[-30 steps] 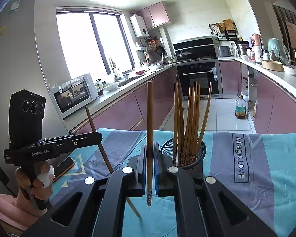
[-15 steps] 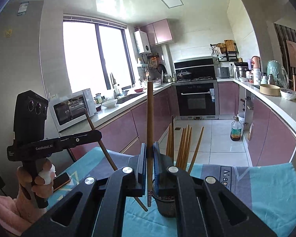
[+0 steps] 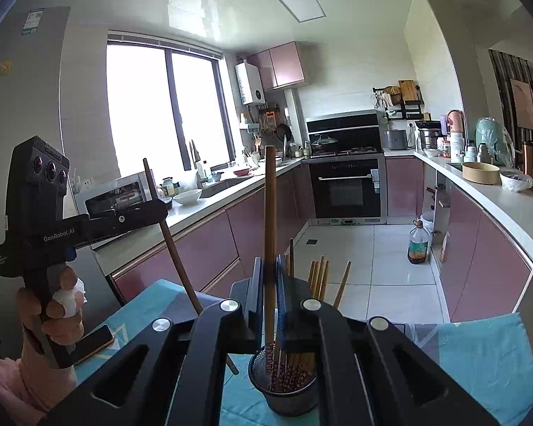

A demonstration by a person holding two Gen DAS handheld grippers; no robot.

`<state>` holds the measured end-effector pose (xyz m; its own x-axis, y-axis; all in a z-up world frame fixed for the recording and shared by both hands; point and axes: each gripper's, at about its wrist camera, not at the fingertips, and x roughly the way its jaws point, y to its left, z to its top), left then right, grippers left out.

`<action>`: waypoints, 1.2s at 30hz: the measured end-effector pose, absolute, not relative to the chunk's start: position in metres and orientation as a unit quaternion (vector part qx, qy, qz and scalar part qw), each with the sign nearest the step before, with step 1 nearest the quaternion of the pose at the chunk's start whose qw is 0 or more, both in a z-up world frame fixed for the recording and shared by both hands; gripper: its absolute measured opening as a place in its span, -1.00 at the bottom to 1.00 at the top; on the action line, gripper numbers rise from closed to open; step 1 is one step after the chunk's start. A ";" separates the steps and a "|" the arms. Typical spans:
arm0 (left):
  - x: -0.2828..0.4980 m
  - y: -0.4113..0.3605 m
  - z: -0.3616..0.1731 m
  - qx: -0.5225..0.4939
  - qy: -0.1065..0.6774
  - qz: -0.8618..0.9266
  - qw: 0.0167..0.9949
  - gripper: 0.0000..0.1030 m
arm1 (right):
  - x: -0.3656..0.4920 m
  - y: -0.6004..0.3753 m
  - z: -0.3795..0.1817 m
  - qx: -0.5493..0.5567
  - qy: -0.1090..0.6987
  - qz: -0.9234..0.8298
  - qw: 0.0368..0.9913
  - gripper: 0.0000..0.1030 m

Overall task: Organize utensils
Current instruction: 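Lower the right gripper's chopstick into the cup while the left lowers its chopstick in, then open both grippers to release the chopsticks and pull back from the cup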

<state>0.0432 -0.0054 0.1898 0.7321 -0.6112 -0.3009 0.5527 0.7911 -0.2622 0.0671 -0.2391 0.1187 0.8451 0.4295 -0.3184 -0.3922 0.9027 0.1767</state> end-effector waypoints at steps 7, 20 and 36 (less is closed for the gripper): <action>0.058 -0.026 0.183 -0.057 0.204 -0.307 0.928 -0.87 | 0.074 -0.239 0.107 0.052 0.195 0.206 0.957 -0.90; 0.092 -0.054 0.117 -0.027 0.283 -0.300 0.910 -0.86 | 0.099 -0.231 0.074 0.047 0.257 0.203 0.944 -0.90; 0.115 -0.064 0.071 -0.019 0.320 -0.301 0.898 -0.69 | 0.124 -0.224 0.050 0.057 0.311 0.202 0.927 -0.89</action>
